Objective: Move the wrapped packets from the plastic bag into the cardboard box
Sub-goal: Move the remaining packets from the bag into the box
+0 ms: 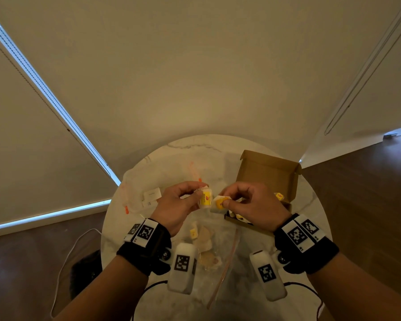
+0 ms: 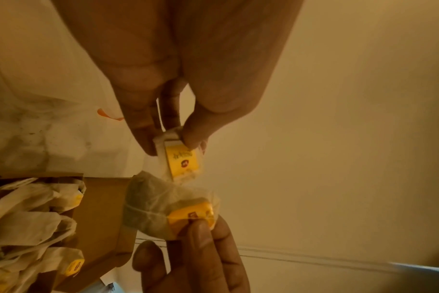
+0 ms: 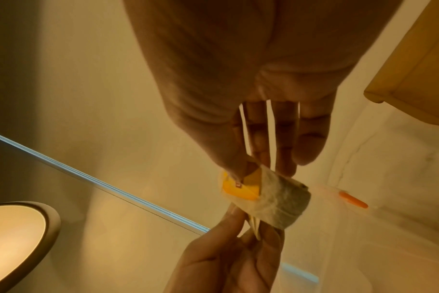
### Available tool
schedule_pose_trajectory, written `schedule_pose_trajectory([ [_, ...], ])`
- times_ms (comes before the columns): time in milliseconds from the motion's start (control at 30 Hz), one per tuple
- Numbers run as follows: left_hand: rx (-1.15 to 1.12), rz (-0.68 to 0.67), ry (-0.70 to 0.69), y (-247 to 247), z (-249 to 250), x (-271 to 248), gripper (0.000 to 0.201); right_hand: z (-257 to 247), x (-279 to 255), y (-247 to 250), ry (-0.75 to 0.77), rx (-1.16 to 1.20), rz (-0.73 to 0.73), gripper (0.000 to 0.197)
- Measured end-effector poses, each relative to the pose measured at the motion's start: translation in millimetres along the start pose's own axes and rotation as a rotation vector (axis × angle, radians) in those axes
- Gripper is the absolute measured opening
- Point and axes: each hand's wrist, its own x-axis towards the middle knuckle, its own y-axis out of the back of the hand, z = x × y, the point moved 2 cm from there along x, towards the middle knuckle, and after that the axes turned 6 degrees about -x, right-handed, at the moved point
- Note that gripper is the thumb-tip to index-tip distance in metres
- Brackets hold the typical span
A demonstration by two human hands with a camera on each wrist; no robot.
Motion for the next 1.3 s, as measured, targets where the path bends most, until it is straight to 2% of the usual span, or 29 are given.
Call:
schedule_pose_trajectory([
  [133,0.086,-0.005,-0.093,-0.7,2.8,-0.7,0.025,-4.1,-1.3,-3.1,0.029,0.023,0.0,0.002],
  [233,0.104,0.002,-0.122,-4.6,3.7,-2.1,0.023,-5.3,-0.1,-6.3,0.048,0.01,0.011,0.005],
  [467,0.082,-0.033,-0.132,-8.5,4.4,-2.2,0.014,-3.8,6.0,-6.2,0.063,-0.053,0.116,0.005],
  [600,0.102,-0.047,-0.132,-8.2,4.3,0.2,0.013,-4.3,8.6,-6.5,0.037,-0.052,0.084,0.006],
  [733,0.077,-0.088,-0.052,-4.0,4.4,1.7,0.012,-3.2,10.6,-1.8,0.007,-0.037,0.074,0.002],
  [800,0.196,-0.14,-0.076,0.5,5.3,3.2,0.013,-3.2,10.2,1.3,0.003,-0.043,0.065,0.003],
  [867,0.44,-0.18,-0.146,4.9,6.2,5.7,0.009,-4.9,9.5,4.4,0.001,-0.043,0.051,0.003],
  [933,0.601,-0.202,-0.202,7.5,5.3,6.9,0.027,-8.1,9.1,7.0,0.007,-0.059,0.02,0.002],
  [1033,0.546,-0.35,-0.252,1.5,8.1,2.6,0.05,-12.6,8.3,8.3,0.017,-0.079,-0.037,0.003],
  [1100,0.461,-0.441,-0.218,-3.8,8.7,-0.5,0.057,-13.3,9.5,10.2,0.011,-0.09,-0.046,0.004],
  [1167,0.392,-0.429,-0.18,-6.6,8.4,-0.5,0.049,-12.8,10.9,12.6,-0.002,-0.09,-0.034,0.005],
  [1300,0.394,-0.27,-0.207,-10.4,3.4,1.3,0.029,-12.0,10.5,12.9,-0.008,-0.064,0.051,0.006],
])
